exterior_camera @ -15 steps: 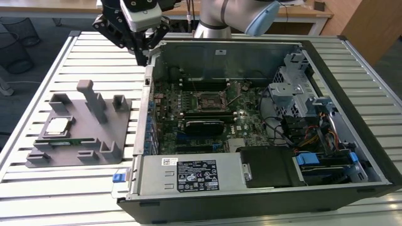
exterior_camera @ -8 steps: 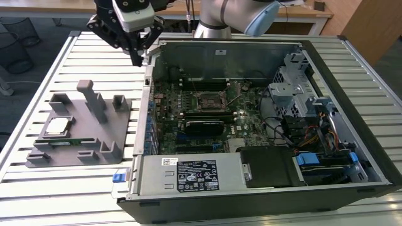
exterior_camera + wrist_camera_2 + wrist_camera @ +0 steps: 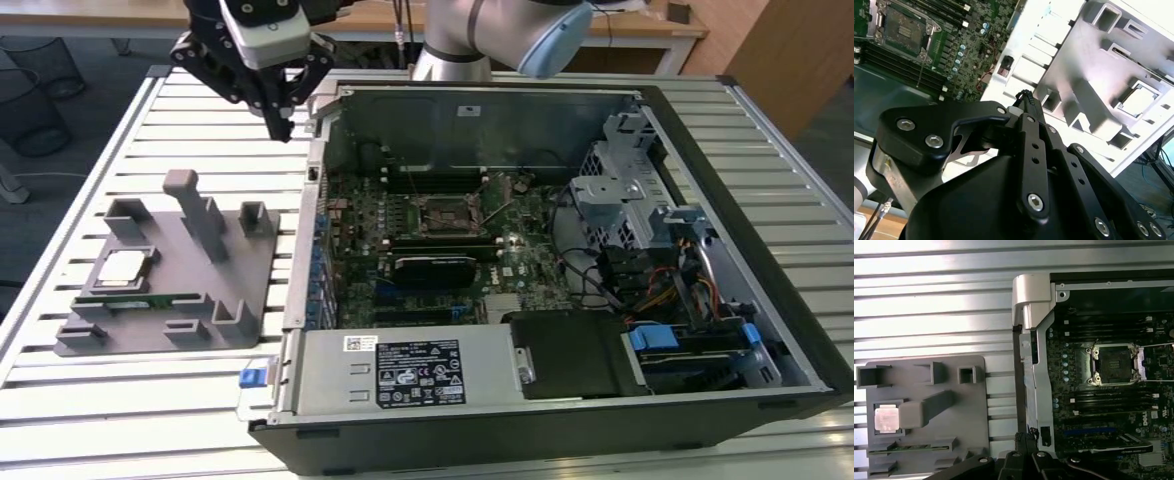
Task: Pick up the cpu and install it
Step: 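Reach for the cpu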
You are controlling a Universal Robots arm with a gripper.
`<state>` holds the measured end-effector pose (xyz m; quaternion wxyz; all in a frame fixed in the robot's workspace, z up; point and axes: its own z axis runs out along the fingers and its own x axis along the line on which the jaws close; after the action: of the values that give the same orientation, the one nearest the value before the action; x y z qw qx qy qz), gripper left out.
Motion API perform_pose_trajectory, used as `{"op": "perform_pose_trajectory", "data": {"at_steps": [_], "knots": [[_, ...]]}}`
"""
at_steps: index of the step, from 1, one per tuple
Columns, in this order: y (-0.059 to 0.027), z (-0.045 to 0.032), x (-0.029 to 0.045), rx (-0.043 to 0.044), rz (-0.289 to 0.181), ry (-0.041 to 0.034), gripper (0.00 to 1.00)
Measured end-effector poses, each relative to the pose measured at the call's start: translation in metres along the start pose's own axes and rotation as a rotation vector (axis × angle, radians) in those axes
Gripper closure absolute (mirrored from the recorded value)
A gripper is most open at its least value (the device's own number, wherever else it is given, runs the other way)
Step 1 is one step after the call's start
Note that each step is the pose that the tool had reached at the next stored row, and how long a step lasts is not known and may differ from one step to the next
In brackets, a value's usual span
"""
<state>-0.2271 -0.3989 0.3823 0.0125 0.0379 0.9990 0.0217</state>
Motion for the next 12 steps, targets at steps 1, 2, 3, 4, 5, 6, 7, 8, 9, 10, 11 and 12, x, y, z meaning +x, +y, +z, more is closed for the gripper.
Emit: {"op": "perform_pose_trajectory", "data": {"at_steps": [1,2,3,4,5,6,7,8,9,10,11,12], "knots": [[-0.0001,0.0001,0.0013,-0.0001,0.0,0.0001,0.89],[-0.0002,0.0001,0.0028,-0.0001,0.0,0.0001,0.89],[-0.0004,0.0001,0.0048,0.0,0.0,0.0001,0.89],[-0.0006,0.0002,0.0069,0.0,0.0,0.0001,0.89],[-0.0007,0.0002,0.0091,-0.0001,0.0,0.0001,0.89],[-0.0009,0.0002,0.0114,-0.0001,0.0,0.0,0.89],[-0.0011,0.0002,0.0137,-0.0001,0.0,0.0001,0.89],[-0.0012,0.0002,0.0158,-0.0001,0.0,0.0001,0.89],[-0.0014,0.0002,0.0177,0.0,0.0,0.0002,0.89],[-0.0015,0.0003,0.0197,0.0,0.0,0.0003,0.89],[-0.0017,0.0005,0.0213,0.0,0.0,0.001,0.89],[-0.0019,0.0008,0.0229,0.0002,0.0,0.0021,0.89]]}}
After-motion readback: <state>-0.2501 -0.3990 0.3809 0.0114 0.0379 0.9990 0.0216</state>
